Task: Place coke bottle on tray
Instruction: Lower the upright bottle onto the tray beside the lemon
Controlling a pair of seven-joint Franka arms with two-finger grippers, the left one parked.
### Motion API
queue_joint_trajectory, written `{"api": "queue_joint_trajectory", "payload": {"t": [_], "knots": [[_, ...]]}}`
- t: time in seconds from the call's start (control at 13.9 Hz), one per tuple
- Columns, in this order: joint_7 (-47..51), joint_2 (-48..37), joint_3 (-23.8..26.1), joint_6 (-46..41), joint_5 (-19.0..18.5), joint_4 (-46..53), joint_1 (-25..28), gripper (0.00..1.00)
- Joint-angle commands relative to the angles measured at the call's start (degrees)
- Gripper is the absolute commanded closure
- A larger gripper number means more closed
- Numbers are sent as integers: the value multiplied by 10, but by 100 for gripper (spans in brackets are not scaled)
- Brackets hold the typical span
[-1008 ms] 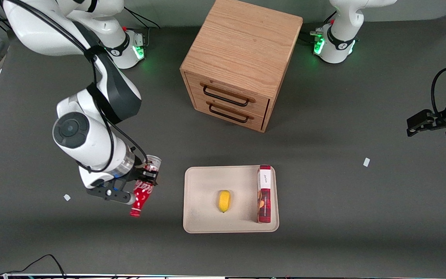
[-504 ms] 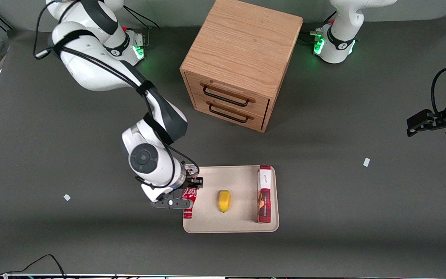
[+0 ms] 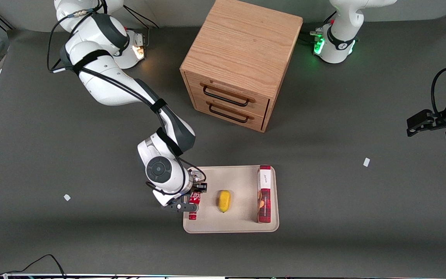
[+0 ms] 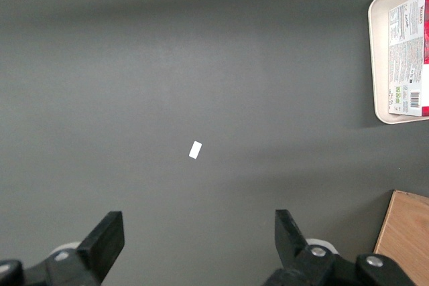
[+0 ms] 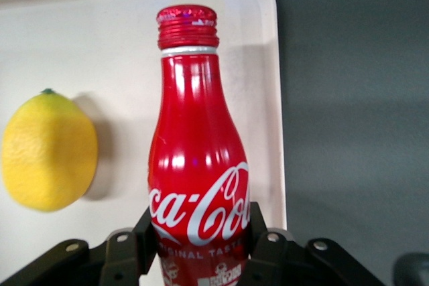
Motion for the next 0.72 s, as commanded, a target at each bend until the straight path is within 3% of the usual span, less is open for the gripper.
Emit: {"api": "queue_joint_trajectory", "payload": {"t": [0.0, 0.22, 0.43, 0.5, 0.58, 0.65], "knots": [[-9, 18, -24, 7, -12, 27, 17, 91], [-18, 23, -26, 23, -13, 24, 17, 87], [-17, 24, -26, 26, -13, 22, 17, 69], [-17, 24, -26, 26, -13, 21, 17, 56], [-16, 24, -26, 27, -14, 19, 18, 1], [-16, 23, -26, 27, -15, 19, 18, 0]]}}
